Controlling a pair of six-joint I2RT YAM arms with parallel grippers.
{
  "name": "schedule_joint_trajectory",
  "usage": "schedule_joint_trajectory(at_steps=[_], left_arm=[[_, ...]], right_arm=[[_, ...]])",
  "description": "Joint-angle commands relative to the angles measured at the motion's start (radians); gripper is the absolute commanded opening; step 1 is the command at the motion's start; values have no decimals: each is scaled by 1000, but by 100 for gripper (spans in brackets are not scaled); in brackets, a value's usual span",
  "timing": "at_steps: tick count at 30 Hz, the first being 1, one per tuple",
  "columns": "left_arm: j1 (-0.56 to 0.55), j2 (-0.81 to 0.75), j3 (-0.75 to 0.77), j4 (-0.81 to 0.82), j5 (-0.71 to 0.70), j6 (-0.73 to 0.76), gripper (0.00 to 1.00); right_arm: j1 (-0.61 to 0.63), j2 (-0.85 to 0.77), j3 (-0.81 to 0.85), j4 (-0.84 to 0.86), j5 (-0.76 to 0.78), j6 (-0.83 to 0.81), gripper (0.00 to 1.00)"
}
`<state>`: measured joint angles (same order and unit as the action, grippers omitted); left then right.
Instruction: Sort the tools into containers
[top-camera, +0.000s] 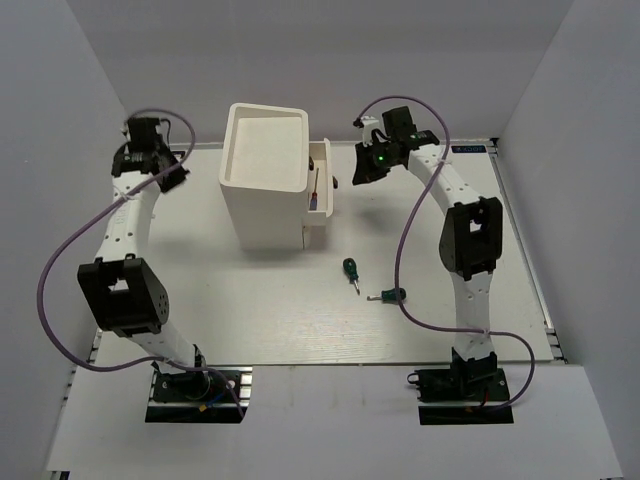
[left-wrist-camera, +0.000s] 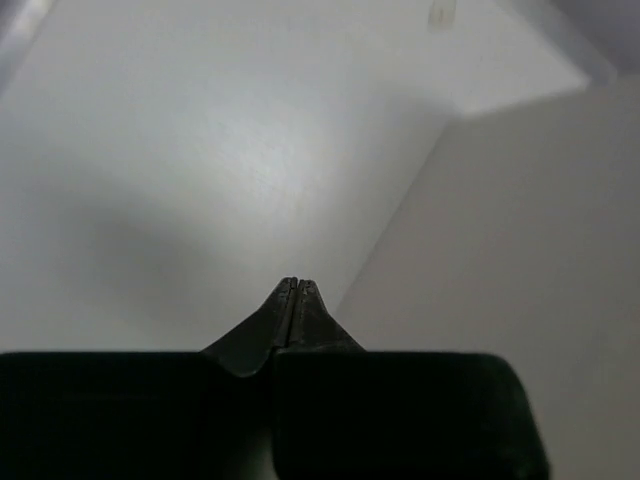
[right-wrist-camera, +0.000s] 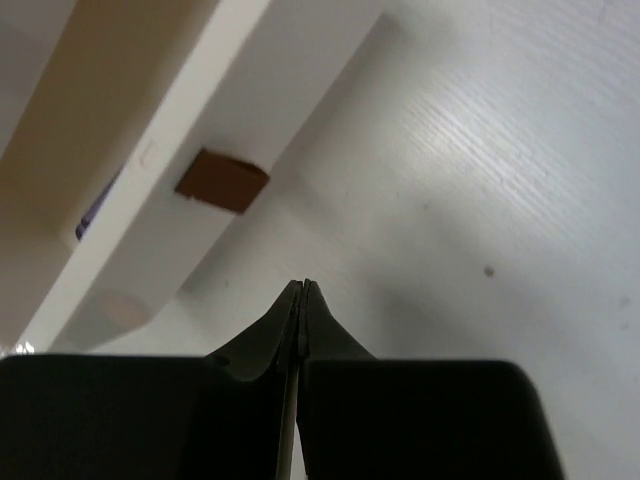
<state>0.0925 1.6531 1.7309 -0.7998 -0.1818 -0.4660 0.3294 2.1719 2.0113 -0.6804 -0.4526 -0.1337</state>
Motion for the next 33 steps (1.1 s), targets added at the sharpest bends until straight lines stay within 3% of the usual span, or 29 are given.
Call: schedule_joint_trajectory(at_steps=[1,5,9,17,21,24,26,27,28,29,31,32,33], left_arm=[[-7,-70,-179,76,301,-10,6],[-7,-90,-304,244,499,3,11],[-17,-67,-304,255,597,42,11],[-17,-47,-304,255,680,75,12],[-17,-47,-332,245,679,75,12],[-8,-67,-344,225,622,63,19],[2,-79,-333,177,544,37,37],[3,-88,-333,177,519,26,46],[12,-98,-333,165,498,17,60],[12,-107,-333,165,473,7,65],[21,-121,-333,165,463,-8,72],[21,-121,-333,165,475,-17,72],[21,-130,-333,165,475,-17,73]], right_arm=[[36,52,143,19,-61,16,0],[65,108,178,57,-125,52,0],[95,126,181,107,-231,115,0],[154,170,208,211,-391,229,0],[166,186,216,223,-362,247,0],[160,164,192,182,-281,206,0],[154,128,172,136,-128,140,0],[145,112,80,163,-77,76,0],[135,70,48,185,-60,59,4],[131,66,23,205,-60,15,18],[114,93,13,170,-113,-82,41],[103,104,18,142,-141,-190,48],[99,124,24,136,-228,-211,48]])
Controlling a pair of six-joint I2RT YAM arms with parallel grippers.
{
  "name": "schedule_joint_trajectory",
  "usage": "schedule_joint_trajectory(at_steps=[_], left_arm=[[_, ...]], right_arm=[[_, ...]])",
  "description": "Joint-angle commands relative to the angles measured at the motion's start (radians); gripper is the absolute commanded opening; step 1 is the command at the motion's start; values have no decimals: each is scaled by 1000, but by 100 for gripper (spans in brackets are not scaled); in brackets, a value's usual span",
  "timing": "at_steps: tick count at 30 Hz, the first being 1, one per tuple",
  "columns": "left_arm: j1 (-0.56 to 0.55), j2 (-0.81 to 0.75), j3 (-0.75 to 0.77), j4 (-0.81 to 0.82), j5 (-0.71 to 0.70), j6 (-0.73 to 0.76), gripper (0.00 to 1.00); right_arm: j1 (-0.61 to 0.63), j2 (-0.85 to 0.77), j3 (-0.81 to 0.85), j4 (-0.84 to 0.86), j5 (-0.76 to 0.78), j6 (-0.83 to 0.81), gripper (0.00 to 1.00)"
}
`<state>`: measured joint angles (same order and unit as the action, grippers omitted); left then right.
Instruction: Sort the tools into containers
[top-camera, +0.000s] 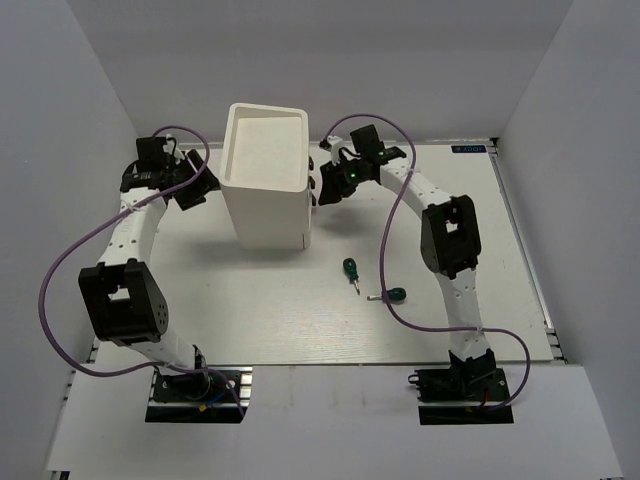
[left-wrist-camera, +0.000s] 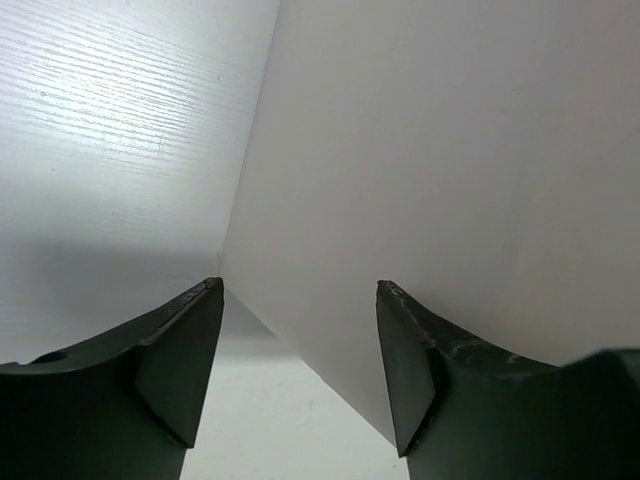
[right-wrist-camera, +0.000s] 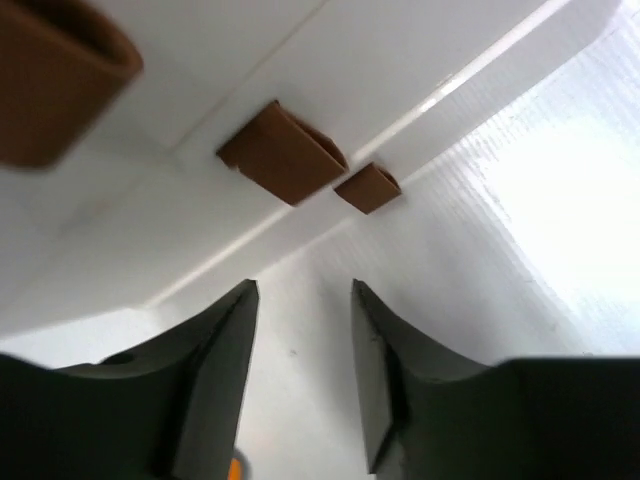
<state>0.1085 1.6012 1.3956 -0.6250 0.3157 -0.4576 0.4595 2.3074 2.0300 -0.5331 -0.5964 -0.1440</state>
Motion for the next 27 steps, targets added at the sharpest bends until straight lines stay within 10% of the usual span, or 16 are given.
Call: schedule_joint_trajectory(at_steps=[1,10,27], left_arm=[[5,-78,2,-10,-23,-26,73],[5,-89,-7,-19,-1,-26,74],[5,-136,-93,-10,17,-44,82]], right_arm=[[-33,-6,-4,-1,-98,-213,50],[-42,89,-19,179,-293,-428,63],[-28,208,41,432,-341,-310,63]])
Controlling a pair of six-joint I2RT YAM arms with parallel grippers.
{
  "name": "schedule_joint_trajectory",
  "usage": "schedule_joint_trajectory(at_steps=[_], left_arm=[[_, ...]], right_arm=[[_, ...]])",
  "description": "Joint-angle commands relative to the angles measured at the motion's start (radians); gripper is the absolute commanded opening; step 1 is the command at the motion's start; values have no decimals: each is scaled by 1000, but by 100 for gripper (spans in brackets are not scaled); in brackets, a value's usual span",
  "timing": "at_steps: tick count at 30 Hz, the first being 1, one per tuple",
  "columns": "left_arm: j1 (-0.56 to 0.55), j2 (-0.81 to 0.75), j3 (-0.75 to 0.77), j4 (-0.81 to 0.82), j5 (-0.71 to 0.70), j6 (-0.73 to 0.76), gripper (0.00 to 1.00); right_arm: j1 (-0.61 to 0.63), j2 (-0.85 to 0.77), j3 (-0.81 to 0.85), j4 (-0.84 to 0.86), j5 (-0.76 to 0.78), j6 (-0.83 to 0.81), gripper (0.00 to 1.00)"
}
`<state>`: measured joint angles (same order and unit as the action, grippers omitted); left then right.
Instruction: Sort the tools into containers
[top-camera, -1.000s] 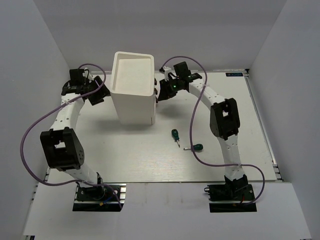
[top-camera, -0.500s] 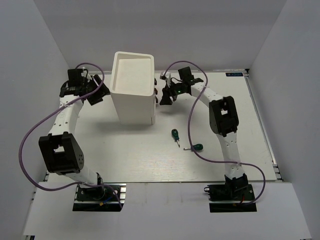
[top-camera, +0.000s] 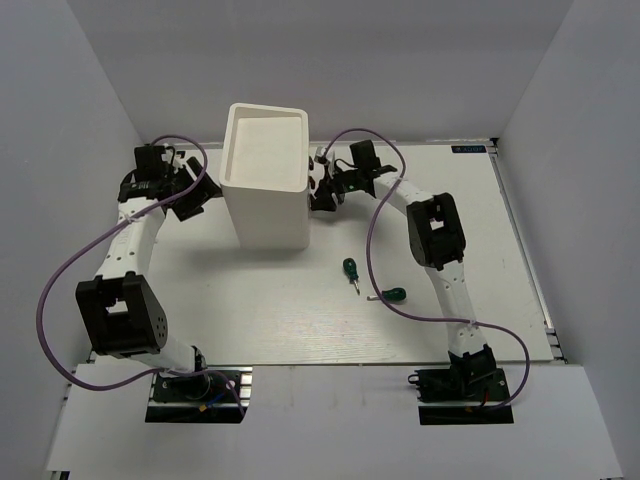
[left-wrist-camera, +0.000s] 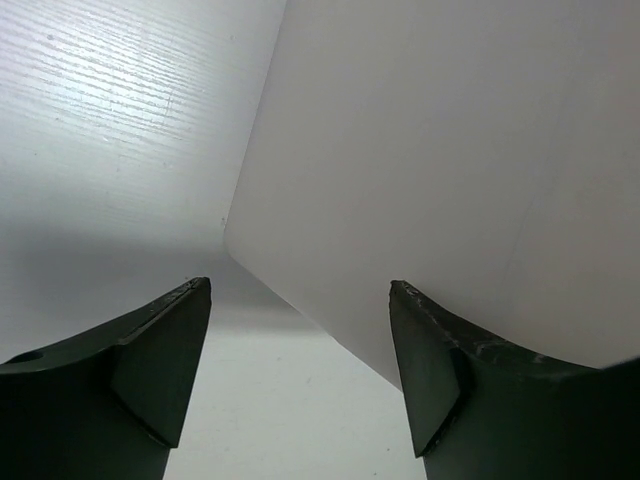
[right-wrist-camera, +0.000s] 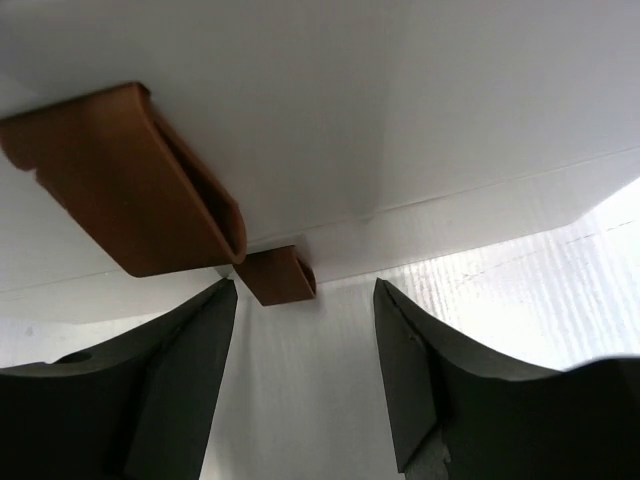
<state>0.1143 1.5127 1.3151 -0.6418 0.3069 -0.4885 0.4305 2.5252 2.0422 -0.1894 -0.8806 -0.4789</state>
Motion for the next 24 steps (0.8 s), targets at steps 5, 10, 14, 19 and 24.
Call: schedule_joint_trajectory(at_steps=[5,10,14,19,24], left_arm=[[-1,-48,-13,16,26,-13,82],[-1,-48,-22,16,35,-22,82],[-1,-74,-22,5,26,-22,82],[-1,-173,-43,5,-3,13,65],[-13,-278,-54,16,6,51,24]], right_arm=[[1,-8,23,117,-89,34,42],[-4,-9,-10,214,-115,83,5],[-10,-66,-81,222,-84,68,0],[-35,-158,-226,142,102,-15,0],[-76,-241,-298,47,250,-69,0]])
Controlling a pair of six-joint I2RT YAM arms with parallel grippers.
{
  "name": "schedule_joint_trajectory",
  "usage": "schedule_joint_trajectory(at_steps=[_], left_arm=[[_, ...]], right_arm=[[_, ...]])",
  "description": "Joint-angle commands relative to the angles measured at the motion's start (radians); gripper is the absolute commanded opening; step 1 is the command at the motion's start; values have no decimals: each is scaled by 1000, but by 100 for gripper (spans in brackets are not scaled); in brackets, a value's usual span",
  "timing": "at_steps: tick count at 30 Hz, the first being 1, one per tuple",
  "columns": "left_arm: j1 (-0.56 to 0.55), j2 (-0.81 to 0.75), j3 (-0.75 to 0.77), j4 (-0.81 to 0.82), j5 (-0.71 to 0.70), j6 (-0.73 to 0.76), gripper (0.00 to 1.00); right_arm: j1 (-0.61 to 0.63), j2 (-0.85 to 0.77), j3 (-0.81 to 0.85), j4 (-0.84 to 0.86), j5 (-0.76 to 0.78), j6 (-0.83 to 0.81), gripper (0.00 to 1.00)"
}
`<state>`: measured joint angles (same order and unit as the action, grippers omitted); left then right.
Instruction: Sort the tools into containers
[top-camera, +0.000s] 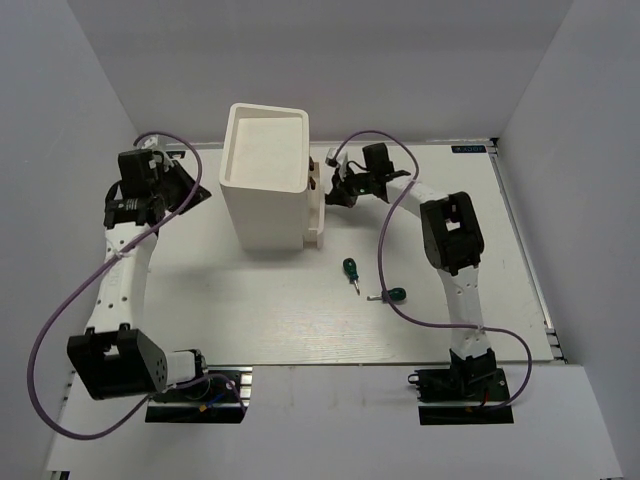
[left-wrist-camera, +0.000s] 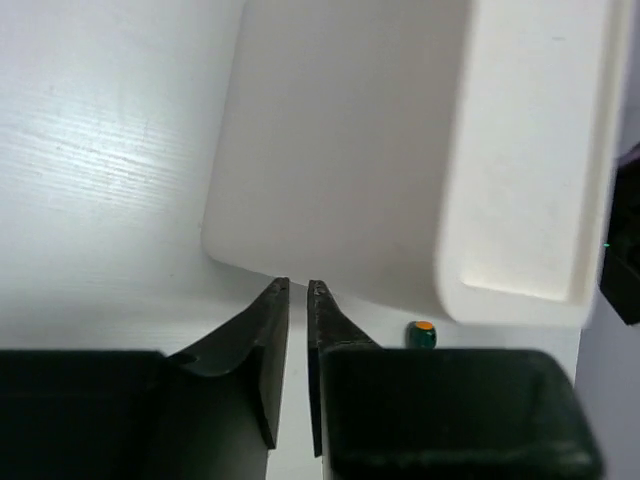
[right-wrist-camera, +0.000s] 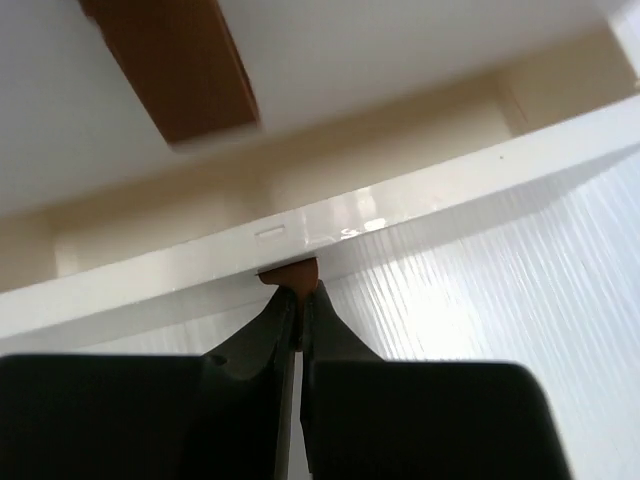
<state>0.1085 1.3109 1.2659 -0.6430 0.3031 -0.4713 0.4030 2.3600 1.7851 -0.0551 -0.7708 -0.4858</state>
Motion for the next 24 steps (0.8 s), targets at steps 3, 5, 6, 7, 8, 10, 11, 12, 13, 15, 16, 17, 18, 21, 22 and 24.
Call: schedule_joint_trajectory(at_steps=[3,5,6,7,8,10,11,12,13,15,16,17,18,21,22,24], left_arm=[[-7,-143,-25,38,83,45,24],[-16,-166,-25,58,112,74,24],[-16,-176,-25,68,138,86,26],[-27,-176,-25,80,206,95,32],[-45,-189,-25,124,258,106,39],[-73,-179,-34,170,424,106,59],[-93,-162,-17,171,457,120,63],[-146,-129,-17,146,503,144,66],[-176,-115,12,125,504,161,68],[-277,-85,26,85,483,200,68],[-314,-70,26,75,460,200,65],[-355,-34,26,75,444,209,55],[-444,-10,35,65,403,209,48],[-619,94,44,65,296,209,16],[-653,120,59,65,257,189,6],[-702,183,69,65,136,157,0]], right_arm=[[-70,-93,-55,-130,191,-85,0],[-76,-100,-61,-152,217,-89,0],[-75,-105,-69,-161,215,-89,0],[-87,-108,-69,-163,205,-71,0],[-89,-114,-69,-167,155,-62,29],[-95,-134,-55,-189,125,-30,71],[-96,-149,-44,-215,125,-37,88],[-98,-157,-33,-271,136,-42,90],[-99,-168,-23,-310,166,-33,90],[-122,-232,-44,-360,182,-34,90],[-131,-272,-109,-391,173,-43,87],[-151,-321,-136,-425,159,-49,68],[-179,-344,-192,-471,37,-59,57],[-231,-499,-337,-713,-178,-367,0],[-236,-521,-355,-783,-192,-460,0],[-234,-598,-440,-1081,-197,-928,0]])
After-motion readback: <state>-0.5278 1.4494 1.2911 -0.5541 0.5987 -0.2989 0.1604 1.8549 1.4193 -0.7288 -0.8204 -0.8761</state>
